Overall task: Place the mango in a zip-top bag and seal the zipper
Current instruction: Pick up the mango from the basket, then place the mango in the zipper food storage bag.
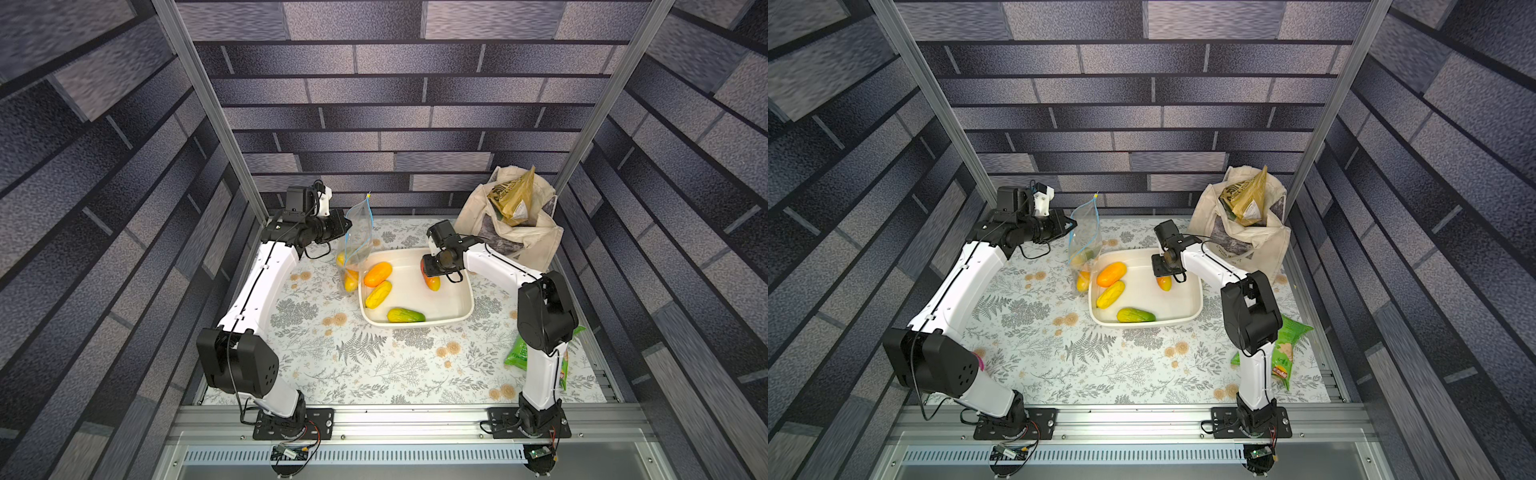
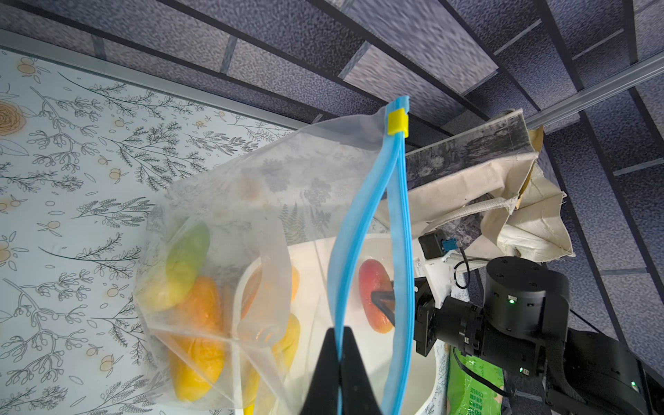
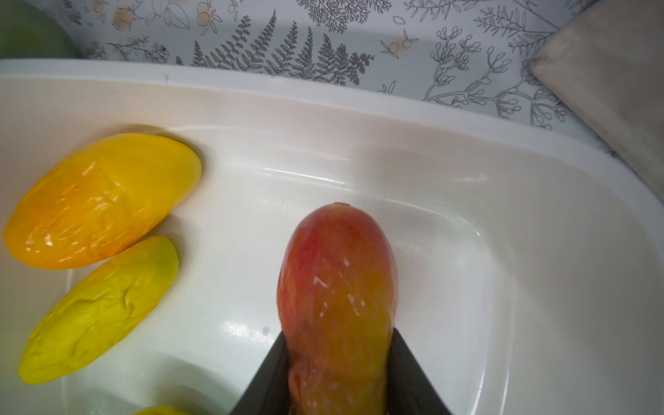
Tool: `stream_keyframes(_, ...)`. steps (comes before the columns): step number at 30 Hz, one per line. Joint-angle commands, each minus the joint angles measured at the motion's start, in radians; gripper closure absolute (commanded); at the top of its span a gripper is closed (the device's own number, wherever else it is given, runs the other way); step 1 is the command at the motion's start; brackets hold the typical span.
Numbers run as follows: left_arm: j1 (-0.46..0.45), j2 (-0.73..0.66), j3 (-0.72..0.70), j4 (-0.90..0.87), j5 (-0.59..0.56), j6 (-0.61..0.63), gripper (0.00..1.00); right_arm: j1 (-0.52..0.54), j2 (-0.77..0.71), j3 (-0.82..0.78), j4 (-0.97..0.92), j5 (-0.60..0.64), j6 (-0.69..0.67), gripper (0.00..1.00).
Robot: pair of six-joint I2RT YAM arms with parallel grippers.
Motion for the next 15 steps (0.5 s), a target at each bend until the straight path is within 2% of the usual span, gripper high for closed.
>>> stream_keyframes(1,0.005,-0.029,-0.002,0.017,0.025,-0.017,1.0,-0.006,-0.162,-0.081,0.261,-0.101,0.095,0.83)
stream_keyframes(4,0.004,-0.029,0.0,0.022,0.025,-0.022,1.0,-0.004,-0.289,-0.181,0.578,-0.138,0.245,0.89)
stream_keyframes(7,0.003,-0.026,0.001,0.027,0.024,-0.034,1.0,0.018,-0.326,-0.212,0.849,-0.133,0.404,0.95)
stream_keyframes(12,-0.008,-0.011,0.014,0.03,0.026,-0.047,1.0,0.162,-0.225,-0.059,1.008,-0.049,0.385,0.97)
stream_keyframes(15,-0.005,-0.007,0.016,0.035,0.03,-0.06,1.0,0.211,-0.151,0.011,1.087,0.029,0.361,0.97)
